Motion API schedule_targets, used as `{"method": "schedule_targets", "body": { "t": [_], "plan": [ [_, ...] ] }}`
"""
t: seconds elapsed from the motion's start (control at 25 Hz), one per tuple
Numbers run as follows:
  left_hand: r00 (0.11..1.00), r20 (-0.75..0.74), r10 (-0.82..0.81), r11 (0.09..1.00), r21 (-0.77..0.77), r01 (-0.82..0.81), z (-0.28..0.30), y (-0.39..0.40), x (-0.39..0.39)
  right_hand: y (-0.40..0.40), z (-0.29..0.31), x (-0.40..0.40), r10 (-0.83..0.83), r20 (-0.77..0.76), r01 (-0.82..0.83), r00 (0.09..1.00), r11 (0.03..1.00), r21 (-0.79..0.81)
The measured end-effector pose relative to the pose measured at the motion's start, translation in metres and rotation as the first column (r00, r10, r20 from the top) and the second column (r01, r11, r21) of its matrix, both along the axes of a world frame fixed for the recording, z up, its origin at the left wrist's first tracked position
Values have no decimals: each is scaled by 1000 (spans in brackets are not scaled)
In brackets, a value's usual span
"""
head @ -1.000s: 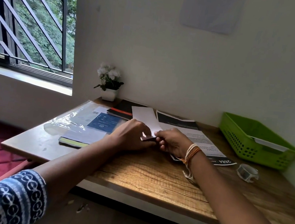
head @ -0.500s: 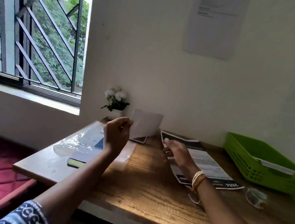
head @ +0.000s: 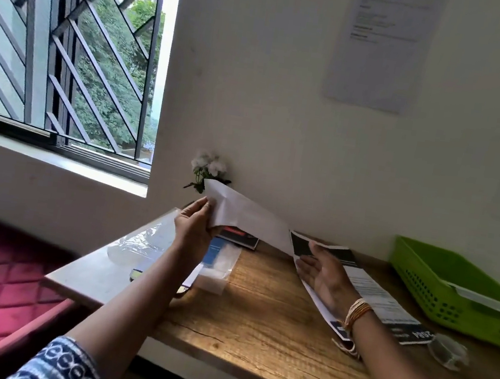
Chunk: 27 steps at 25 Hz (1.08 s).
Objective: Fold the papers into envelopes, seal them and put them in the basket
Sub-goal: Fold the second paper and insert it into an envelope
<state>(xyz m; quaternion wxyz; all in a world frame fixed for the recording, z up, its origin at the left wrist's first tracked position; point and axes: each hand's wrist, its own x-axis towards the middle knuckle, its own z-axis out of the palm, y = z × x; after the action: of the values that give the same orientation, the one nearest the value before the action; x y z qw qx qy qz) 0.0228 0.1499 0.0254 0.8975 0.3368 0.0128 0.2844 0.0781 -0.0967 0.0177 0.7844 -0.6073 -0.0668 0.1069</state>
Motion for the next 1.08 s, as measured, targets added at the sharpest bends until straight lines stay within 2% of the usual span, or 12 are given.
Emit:
{"method": "schedule_targets", "body": {
  "t": [0.12, 0.44, 0.56, 0.64, 0.76, 0.92, 0.96, 1.04, 1.08],
  "plan": [
    [994, 38, -100, 995, -25, 101, 2, 2, 0, 1, -1, 1, 38, -67, -33, 997, 997, 65],
    [980, 96, -172, 981, -73, 179, 2, 10, 0, 2, 2, 16, 68, -188, -40, 980, 988, 148],
    [988, 17, -156, 988, -6, 156, 1, 8, -2, 0, 9, 18, 70, -145, -33, 987, 969, 245],
    [987, -112, -116, 987, 100, 128, 0, 3, -4, -12, 21, 15, -44, -93, 63, 995, 976, 209],
    [953, -278, -124, 921, 326, 214, -7, -9, -8, -47, 34, 5, -205, 20, 204, 979, 979, 20],
    [872, -452, -188, 719, 541, 435, -8, -16, -15, -92, 29, -19, -146, 118, 176, 982, 937, -301],
    [863, -473, -176, 673, 582, 456, -7, -16, -15, -100, 25, -25, -140, 152, 193, 978, 881, -433],
    [851, -510, -124, 566, 668, 483, -6, -18, -15, -111, 15, -38, -154, 216, 262, 964, 678, -687],
    [845, -525, -100, 493, 711, 500, -8, -21, -14, -114, 9, -43, -170, 235, 290, 957, 584, -758]
  ]
}}
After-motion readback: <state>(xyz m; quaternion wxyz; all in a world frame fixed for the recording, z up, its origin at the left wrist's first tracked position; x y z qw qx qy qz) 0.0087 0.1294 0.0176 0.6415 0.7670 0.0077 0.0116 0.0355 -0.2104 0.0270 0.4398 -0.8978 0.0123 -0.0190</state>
